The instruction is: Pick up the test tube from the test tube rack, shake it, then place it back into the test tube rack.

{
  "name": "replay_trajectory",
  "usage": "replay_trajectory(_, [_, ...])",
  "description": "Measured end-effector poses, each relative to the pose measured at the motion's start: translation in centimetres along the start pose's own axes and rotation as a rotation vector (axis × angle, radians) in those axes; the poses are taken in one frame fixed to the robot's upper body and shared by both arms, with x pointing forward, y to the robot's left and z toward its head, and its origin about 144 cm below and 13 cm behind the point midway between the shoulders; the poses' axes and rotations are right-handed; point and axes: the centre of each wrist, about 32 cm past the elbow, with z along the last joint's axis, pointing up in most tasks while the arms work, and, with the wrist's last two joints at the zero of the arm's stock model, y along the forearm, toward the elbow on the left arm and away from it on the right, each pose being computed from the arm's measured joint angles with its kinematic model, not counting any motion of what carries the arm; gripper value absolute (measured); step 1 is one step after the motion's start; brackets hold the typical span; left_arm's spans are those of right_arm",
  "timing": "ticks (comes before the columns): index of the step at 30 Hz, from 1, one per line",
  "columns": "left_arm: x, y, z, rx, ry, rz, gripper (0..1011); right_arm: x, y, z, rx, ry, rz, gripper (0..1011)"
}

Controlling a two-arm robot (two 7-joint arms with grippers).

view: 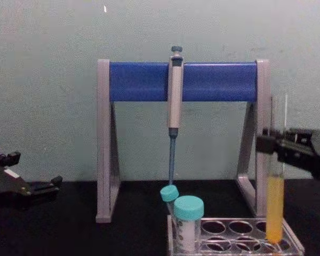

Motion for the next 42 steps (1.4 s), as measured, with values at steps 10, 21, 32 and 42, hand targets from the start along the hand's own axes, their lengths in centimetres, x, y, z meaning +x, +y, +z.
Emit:
replay_trajectory(10, [0.0, 0.0, 0.0, 0.0, 0.0, 0.0, 1001, 0.7, 0.6, 1.5, 0.079, -0.055, -0.101, 232])
replay_trajectory(21, [0.0, 0.0, 0.0, 0.0, 0.0, 0.0, 1001, 2.4, 2.6, 1.8, 0.133, -0.074, -0.201, 232])
replay_trajectory(32, [0.0, 0.0, 0.0, 0.0, 0.0, 0.0, 1001, 2.2, 4.0, 1.4, 0.167, -0.033, -0.117, 233])
replay_trajectory(42, [0.0, 0.0, 0.0, 0.0, 0.0, 0.0, 1001, 1.4, 3.4, 1.5, 0.208, 0.014, 0.003, 232])
